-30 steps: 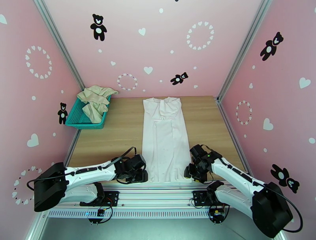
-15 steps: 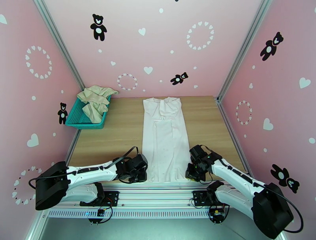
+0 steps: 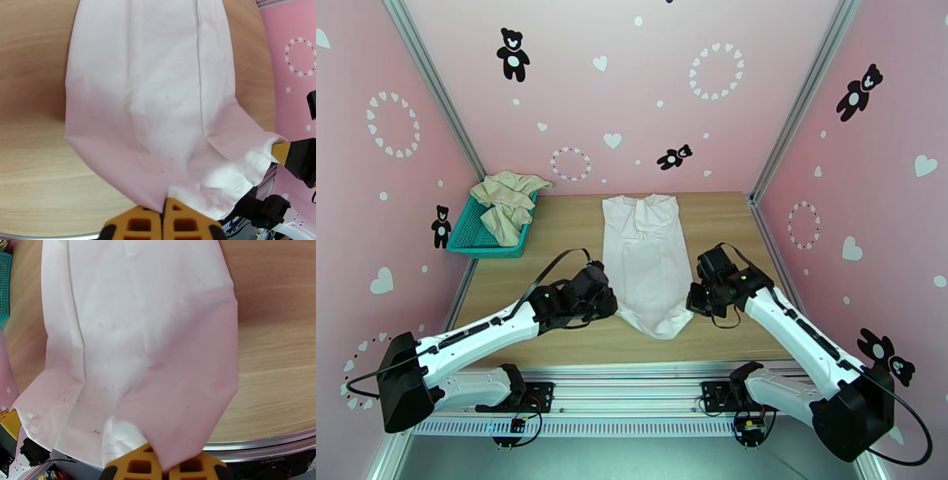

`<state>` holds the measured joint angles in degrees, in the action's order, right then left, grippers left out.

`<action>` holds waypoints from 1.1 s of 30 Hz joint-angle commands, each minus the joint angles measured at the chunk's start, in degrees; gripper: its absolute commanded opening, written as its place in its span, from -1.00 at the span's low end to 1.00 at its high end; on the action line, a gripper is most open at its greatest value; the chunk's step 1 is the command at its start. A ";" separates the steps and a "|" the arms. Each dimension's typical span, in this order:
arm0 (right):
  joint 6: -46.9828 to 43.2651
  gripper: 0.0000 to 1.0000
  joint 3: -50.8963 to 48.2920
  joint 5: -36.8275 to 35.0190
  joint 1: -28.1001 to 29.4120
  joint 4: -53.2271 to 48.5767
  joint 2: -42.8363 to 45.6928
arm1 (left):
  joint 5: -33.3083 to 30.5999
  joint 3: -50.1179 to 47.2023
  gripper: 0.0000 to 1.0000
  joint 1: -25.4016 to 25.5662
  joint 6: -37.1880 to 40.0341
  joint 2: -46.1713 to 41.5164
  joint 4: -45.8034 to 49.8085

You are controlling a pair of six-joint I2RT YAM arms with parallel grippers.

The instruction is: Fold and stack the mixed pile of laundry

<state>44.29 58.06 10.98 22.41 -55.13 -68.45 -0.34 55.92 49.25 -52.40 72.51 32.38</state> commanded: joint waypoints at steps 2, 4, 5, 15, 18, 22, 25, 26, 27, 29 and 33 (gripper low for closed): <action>-5.42 -1.00 10.90 -1.86 -2.52 1.60 -7.06 | -0.50 7.63 -1.00 -5.48 8.29 5.08 0.63; -6.60 -1.00 15.77 -1.75 -3.39 2.77 -11.60 | -0.08 10.19 -1.00 -8.03 10.26 7.49 -0.53; -7.21 -1.00 18.15 -1.51 -3.81 3.51 -14.04 | 0.30 11.28 -1.00 -9.57 10.99 8.88 -1.45; -9.75 -1.00 36.60 2.43 -8.64 6.81 -35.23 | 6.69 23.08 -1.00 -19.42 15.95 25.28 -9.76; -9.84 -1.00 38.79 3.61 -9.62 8.19 -39.33 | 8.28 27.53 -1.00 -21.20 16.36 30.80 -11.05; -10.01 -1.00 40.50 5.06 -11.34 9.37 -43.40 | 9.51 30.87 -1.00 -23.29 16.19 36.00 -12.05; -10.02 -1.00 40.61 7.43 -12.77 11.81 -45.61 | 10.22 32.08 -1.00 -24.96 16.37 38.82 -12.17; -10.22 -1.00 40.86 8.69 -13.23 12.77 -46.57 | 10.64 32.44 -1.00 -25.46 16.45 39.77 -12.25; -10.25 -1.00 41.39 9.35 -13.55 12.94 -47.48 | 11.11 32.64 -1.00 -25.89 16.54 40.58 -12.56; -10.49 -1.00 43.07 10.67 -14.15 13.35 -50.12 | 12.11 33.25 -1.00 -26.80 16.63 42.48 -13.01; -10.87 -1.00 45.45 13.33 -14.96 15.16 -53.86 | 14.69 35.21 -1.00 -27.80 17.18 46.28 -14.72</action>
<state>34.20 100.62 20.97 7.81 -42.44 -119.72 11.31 88.64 22.11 -36.60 116.90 20.12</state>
